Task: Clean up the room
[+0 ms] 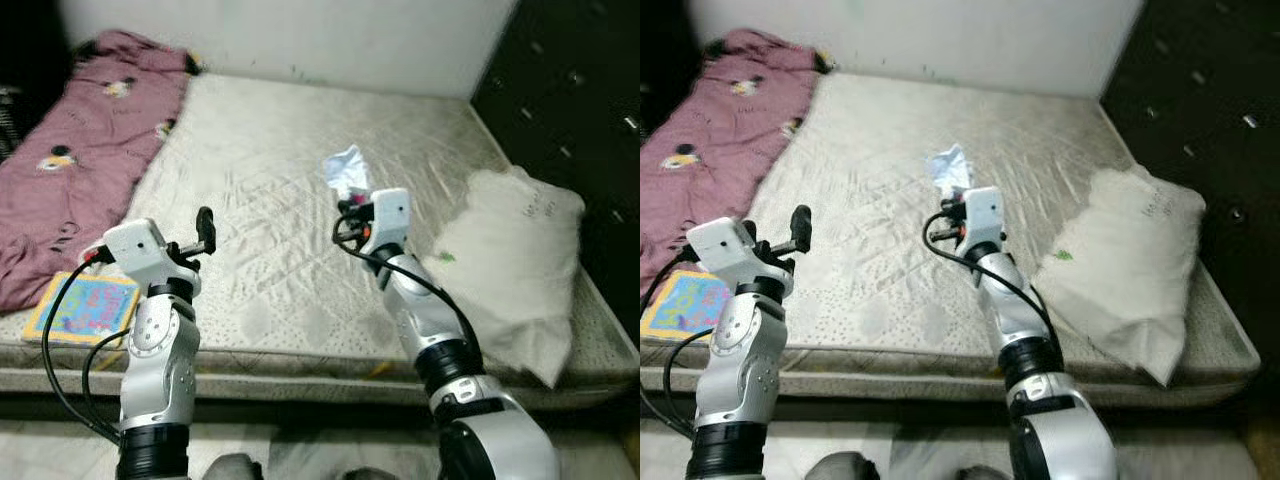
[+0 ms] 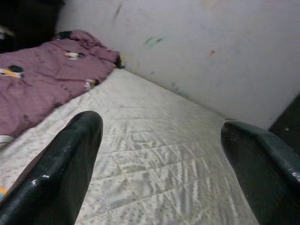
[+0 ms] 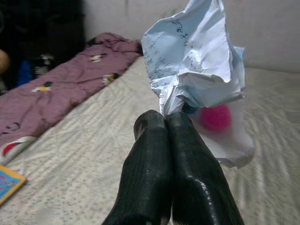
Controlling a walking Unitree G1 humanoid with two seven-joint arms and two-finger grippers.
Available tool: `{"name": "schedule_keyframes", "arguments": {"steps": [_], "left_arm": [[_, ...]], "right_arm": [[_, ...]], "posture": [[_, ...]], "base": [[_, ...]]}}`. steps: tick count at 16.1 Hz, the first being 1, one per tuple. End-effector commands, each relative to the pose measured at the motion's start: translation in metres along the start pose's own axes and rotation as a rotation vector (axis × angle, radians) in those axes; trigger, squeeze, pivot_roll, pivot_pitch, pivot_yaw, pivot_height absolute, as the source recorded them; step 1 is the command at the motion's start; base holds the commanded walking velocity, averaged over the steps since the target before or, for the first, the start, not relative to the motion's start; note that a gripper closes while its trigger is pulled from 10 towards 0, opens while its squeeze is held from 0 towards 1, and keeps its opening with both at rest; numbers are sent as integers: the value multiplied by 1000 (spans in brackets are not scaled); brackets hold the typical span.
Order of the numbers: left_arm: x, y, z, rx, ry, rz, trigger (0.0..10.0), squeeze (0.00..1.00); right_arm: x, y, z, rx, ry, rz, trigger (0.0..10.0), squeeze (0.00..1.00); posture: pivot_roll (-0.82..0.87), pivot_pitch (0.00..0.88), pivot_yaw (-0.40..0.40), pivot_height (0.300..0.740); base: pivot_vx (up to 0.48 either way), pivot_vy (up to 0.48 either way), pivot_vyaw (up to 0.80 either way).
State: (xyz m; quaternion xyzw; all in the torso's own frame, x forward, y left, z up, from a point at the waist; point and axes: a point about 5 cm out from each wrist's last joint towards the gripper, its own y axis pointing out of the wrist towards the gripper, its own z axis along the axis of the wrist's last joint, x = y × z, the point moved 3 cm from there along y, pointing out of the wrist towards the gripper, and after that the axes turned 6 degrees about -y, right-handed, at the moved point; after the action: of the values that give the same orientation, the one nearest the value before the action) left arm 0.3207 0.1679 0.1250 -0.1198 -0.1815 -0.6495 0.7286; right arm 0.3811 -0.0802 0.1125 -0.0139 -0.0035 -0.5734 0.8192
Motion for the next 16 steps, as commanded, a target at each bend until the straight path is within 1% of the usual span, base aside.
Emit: {"name": "schedule_keyframes", "arguments": {"steps": [1,2,6,8,10,13,15,16], "left_arm": [[2,0,2,6,13,-10,10000,0],[2,1,2,6,14,-10,10000,0],[1,2,2,9,15,-9,10000,0],[1,1,2,13,15,-8,10000,0],[4,1,5,28,27,-19,10000,0],[5,0,5,30,16,-41,10000,0],[3,-2,4,28,20,-38,10000,0],[-2,-5,1,19,36,-24,10000,0]], "right_arm": [[3,1,2,3,7,-13,10000,0],[3,1,1,1,8,-13,10000,0],[2,2,1,-2,8,-10,10000,0],[2,2,1,-2,7,-8,10000,0],[1,2,0,-5,6,-4,10000,0],[1,2,-1,-12,2,-1,10000,0],[1,1,-1,-10,0,-3,10000,0],[2,1,-1,-7,-2,-4,10000,0]], "posture": [[111,0,-85,740],[111,0,-85,740],[111,0,-85,740],[110,0,-85,740],[110,0,-85,740],[109,0,-85,740],[108,0,-87,740],[106,0,-86,740]], "base": [[0,480,0],[0,480,0],[0,480,-505],[0,480,0],[0,0,0],[0,0,0],[0,0,0],[0,0,0]]}}
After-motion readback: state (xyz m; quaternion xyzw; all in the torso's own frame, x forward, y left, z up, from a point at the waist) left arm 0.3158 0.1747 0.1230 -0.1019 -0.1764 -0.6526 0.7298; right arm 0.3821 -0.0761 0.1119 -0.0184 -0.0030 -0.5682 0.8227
